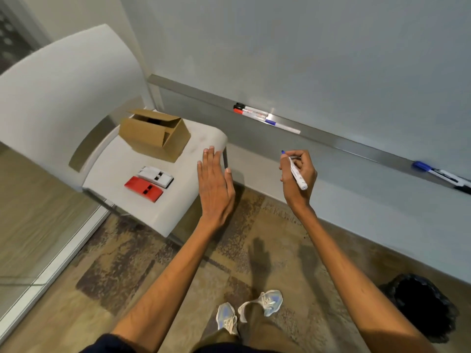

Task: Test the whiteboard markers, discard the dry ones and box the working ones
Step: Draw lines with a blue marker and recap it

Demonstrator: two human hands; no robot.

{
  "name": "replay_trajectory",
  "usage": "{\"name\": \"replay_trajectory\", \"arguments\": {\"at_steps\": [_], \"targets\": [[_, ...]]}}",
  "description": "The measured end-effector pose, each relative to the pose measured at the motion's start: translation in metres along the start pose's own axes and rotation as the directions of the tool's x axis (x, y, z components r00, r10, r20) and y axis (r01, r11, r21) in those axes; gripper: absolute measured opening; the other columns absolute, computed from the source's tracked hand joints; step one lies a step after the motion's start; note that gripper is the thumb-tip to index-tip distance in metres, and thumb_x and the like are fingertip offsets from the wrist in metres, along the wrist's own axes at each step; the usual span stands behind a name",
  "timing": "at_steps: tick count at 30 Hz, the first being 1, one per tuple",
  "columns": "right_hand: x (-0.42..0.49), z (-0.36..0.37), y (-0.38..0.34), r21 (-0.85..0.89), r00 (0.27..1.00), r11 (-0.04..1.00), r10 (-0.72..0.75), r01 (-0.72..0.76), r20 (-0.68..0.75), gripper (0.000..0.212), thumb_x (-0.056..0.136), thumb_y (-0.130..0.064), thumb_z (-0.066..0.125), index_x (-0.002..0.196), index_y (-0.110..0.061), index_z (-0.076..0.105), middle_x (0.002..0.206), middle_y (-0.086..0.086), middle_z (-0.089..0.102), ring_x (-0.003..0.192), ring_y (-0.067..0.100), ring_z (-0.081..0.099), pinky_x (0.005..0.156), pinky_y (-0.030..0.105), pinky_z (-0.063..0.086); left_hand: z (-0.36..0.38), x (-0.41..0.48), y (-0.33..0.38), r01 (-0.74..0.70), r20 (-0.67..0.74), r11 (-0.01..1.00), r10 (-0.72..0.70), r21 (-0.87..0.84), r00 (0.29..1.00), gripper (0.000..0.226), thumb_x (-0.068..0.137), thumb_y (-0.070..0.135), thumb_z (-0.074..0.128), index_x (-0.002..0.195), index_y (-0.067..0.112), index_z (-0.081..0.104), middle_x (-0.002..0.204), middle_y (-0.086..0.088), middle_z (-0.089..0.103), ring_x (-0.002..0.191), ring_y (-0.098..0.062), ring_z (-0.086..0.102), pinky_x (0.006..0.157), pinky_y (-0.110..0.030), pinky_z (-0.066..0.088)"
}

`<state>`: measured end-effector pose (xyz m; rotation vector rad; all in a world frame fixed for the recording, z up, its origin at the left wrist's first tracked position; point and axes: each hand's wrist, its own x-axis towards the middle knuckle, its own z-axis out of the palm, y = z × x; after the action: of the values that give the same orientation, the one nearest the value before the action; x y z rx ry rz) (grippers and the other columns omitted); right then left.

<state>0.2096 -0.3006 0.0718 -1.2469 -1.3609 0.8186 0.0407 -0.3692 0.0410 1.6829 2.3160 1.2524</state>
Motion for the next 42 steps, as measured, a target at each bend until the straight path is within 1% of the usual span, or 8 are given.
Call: {"name": "replay_trajectory", "arguments": {"at_steps": [5,10,15,23,28,34,38,42], "targets": [[-0.033,0.005,-0.003,-0.003,0.999,1.000,0.030,-0.030,0.014,0.012,0.090,-0.027,0.066,0.096,-0.018,0.062,0.082,-0.003,0.069,0.067,0.016,0.067,0.050,0.045,0.057,-0.021,-0.026,-0.017,0.011,-0.006,1.000,-0.011,0.019,1.000,0.050,0.104,0.018,0.039,0.152,0.006,0.028,0.162,-0.010,0.021,0.152,-0.018,0.011,0.124,-0.043,0.008],[-0.064,-0.001,0.003,-0.021,0.999,0.999,0.048,-0.048,0.012,0.012,0.089,-0.029,0.065,0.096,-0.020,0.061,0.084,0.002,0.071,0.068,0.015,0.068,0.050,0.043,0.057,-0.034,-0.055,-0.027,0.026,0.028,1.000,-0.026,0.016,0.999,0.048,0.105,0.019,0.038,0.150,0.007,0.031,0.161,-0.010,0.023,0.151,-0.018,0.013,0.124,-0.042,0.008],[-0.101,-0.004,0.014,-0.012,0.997,0.998,0.067,-0.067,0.031,0.010,0.089,-0.026,0.065,0.096,-0.019,0.061,0.085,0.001,0.071,0.065,0.017,0.067,0.049,0.042,0.056,-0.044,-0.092,-0.045,0.053,0.078,0.995,-0.059,0.080,0.995,0.046,0.105,0.020,0.038,0.149,0.006,0.033,0.160,-0.012,0.027,0.151,-0.021,0.016,0.124,-0.045,0.013],[-0.145,0.001,0.028,-0.067,0.981,0.993,0.109,-0.099,0.162,0.009,0.091,-0.030,0.066,0.095,-0.024,0.062,0.079,0.000,0.069,0.060,0.017,0.064,0.047,0.026,0.048,-0.063,-0.149,-0.060,0.177,0.048,0.974,-0.185,0.145,0.982,0.045,0.104,0.019,0.041,0.147,0.007,0.036,0.159,-0.011,0.029,0.150,-0.020,0.018,0.124,-0.041,0.010],[-0.172,0.004,0.032,-0.087,0.961,0.994,0.093,-0.072,0.259,0.011,0.092,-0.026,0.066,0.097,-0.016,0.065,0.080,-0.004,0.069,0.062,0.007,0.062,0.048,0.018,0.046,-0.076,-0.188,-0.063,0.244,0.031,0.959,-0.250,0.146,0.968,0.042,0.105,0.020,0.039,0.145,0.009,0.038,0.156,-0.011,0.034,0.149,-0.021,0.022,0.124,-0.041,0.011],[-0.207,0.019,0.039,-0.115,0.918,0.993,0.075,-0.032,0.389,0.011,0.093,-0.026,0.065,0.098,-0.017,0.065,0.078,-0.008,0.067,0.062,0.008,0.062,0.048,0.025,0.050,-0.093,-0.235,-0.080,0.335,-0.032,0.933,-0.334,0.135,0.942,0.041,0.104,0.023,0.037,0.141,0.007,0.043,0.153,-0.012,0.039,0.147,-0.022,0.026,0.123,-0.045,0.015],[-0.236,0.037,0.044,-0.099,0.883,0.995,0.051,-0.005,0.467,0.007,0.093,-0.024,0.065,0.095,-0.018,0.064,0.073,-0.009,0.065,0.060,0.009,0.060,0.048,0.027,0.048,-0.100,-0.272,-0.110,0.439,-0.055,0.887,-0.435,0.147,0.899,0.041,0.104,0.026,0.034,0.140,0.009,0.044,0.151,-0.012,0.041,0.145,-0.022,0.028,0.122,-0.045,0.019],[-0.271,0.071,0.070,-0.126,0.843,0.991,0.105,-0.044,0.527,0.005,0.092,-0.025,0.066,0.092,-0.020,0.065,0.071,-0.007,0.066,0.060,0.010,0.061,0.048,0.028,0.046,-0.096,-0.314,-0.161,0.531,-0.044,0.821,-0.535,0.208,0.844,0.044,0.104,0.030,0.031,0.140,0.008,0.044,0.150,-0.011,0.043,0.144,-0.022,0.030,0.120,-0.043,0.022]]}}
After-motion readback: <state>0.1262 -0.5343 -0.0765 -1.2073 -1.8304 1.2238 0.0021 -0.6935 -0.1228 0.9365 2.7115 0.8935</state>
